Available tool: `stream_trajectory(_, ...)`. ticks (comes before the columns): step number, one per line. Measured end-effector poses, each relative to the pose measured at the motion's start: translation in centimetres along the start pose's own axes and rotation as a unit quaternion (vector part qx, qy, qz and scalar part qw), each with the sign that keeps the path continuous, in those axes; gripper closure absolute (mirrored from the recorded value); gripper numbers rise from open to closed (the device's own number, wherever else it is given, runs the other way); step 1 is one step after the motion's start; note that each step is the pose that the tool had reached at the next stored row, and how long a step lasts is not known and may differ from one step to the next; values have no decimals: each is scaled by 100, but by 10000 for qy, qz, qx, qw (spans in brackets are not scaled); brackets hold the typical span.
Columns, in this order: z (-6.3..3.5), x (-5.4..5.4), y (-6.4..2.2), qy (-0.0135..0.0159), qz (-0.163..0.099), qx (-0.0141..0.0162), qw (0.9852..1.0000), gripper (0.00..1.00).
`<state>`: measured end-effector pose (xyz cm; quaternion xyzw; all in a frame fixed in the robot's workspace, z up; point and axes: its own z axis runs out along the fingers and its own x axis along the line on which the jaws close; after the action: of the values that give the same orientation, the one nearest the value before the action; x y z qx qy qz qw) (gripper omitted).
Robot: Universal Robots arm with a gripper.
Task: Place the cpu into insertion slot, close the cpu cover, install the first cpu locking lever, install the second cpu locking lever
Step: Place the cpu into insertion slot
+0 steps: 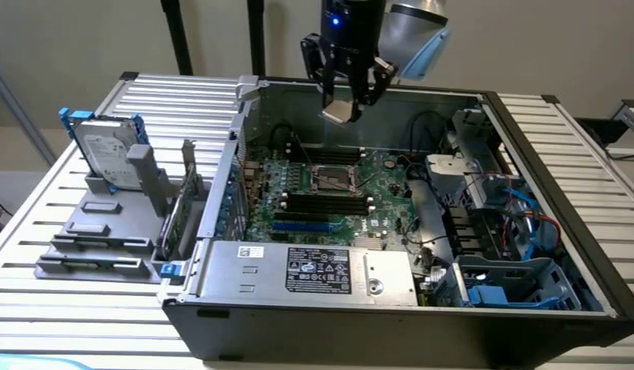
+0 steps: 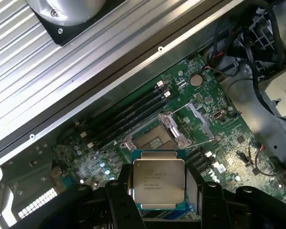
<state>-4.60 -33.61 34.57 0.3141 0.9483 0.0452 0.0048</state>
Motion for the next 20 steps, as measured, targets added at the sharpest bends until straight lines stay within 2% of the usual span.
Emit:
stream_trajectory(5,53,-1,-5,-40,450,-9,9990,45)
stream_trajectory(10,107,-2,-9,-81,905,-18,9959,45)
stream_trajectory(15,159,-3,-14,-121,1353,-27,9907,45)
stream_trajectory(20,213,-4,-19,-161,1803,-35,9835,45)
